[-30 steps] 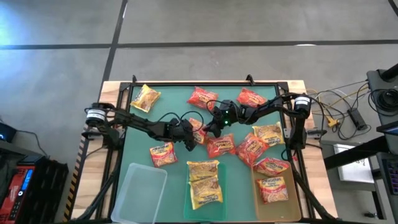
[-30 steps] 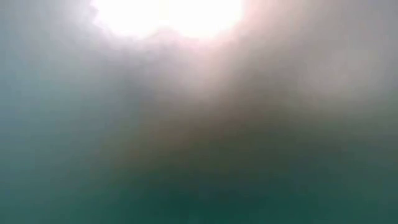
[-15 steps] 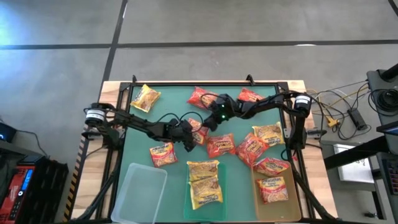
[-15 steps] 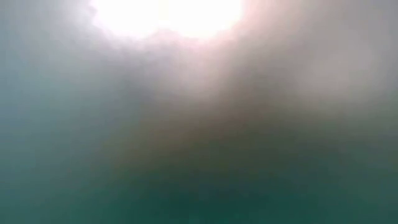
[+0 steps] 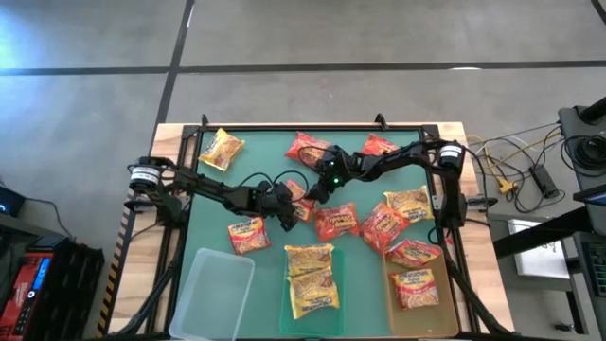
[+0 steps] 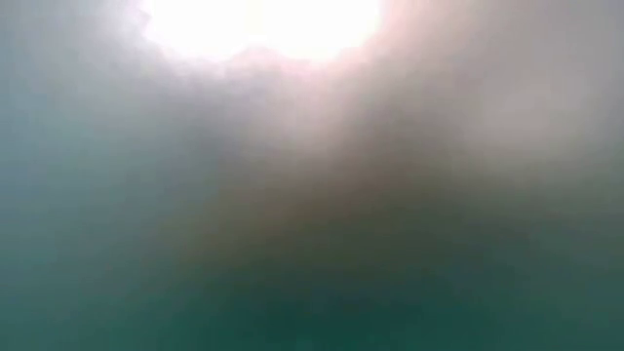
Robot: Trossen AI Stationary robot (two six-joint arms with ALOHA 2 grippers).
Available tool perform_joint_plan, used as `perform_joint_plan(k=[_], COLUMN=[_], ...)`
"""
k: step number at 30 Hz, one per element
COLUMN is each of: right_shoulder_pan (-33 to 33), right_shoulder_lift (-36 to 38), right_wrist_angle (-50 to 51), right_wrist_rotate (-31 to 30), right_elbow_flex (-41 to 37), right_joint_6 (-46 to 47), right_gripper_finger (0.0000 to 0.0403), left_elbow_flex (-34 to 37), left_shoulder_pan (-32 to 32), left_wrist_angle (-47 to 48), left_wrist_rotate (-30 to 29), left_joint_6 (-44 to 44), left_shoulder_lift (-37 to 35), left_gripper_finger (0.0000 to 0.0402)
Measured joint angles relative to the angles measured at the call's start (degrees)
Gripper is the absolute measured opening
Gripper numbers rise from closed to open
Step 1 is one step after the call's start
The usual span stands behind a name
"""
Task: Sort Maruchan noodles
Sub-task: Put the red noodle pack into the orange bin
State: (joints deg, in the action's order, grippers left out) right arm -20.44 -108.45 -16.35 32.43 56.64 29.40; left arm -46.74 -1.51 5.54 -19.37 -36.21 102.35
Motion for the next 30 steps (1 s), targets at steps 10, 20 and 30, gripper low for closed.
perform_joint_plan(k=[10,20,30], right_shoulder_pan=[2.3,2.4,2.3], right_shoulder_lift=[-0.9,-1.1,-0.1], right_wrist_angle=[-0.2,-0.4,0.7], right_wrist_rotate=[-0.6,-0.6,1.8], right_elbow_flex=[1.1,1.6,1.5], right_joint_6=[-2.3,-2.9,-3.5], right_gripper_finger=[0.0219,0.0135,0.0027], left_elbow_flex=[0.1,0.0,0.3], left_shoulder_pan=[-0.1,-0.5,-1.8], left_wrist_angle=[-0.5,-1.6,2.7], left_wrist_rotate=[-0.7,-0.9,-0.2], left_joint_6=[0.4,0.9,3.2], left_shoulder_lift=[0.0,-0.9,-10.0], left_gripper_finger=[0.0170,0.0171,0.0171])
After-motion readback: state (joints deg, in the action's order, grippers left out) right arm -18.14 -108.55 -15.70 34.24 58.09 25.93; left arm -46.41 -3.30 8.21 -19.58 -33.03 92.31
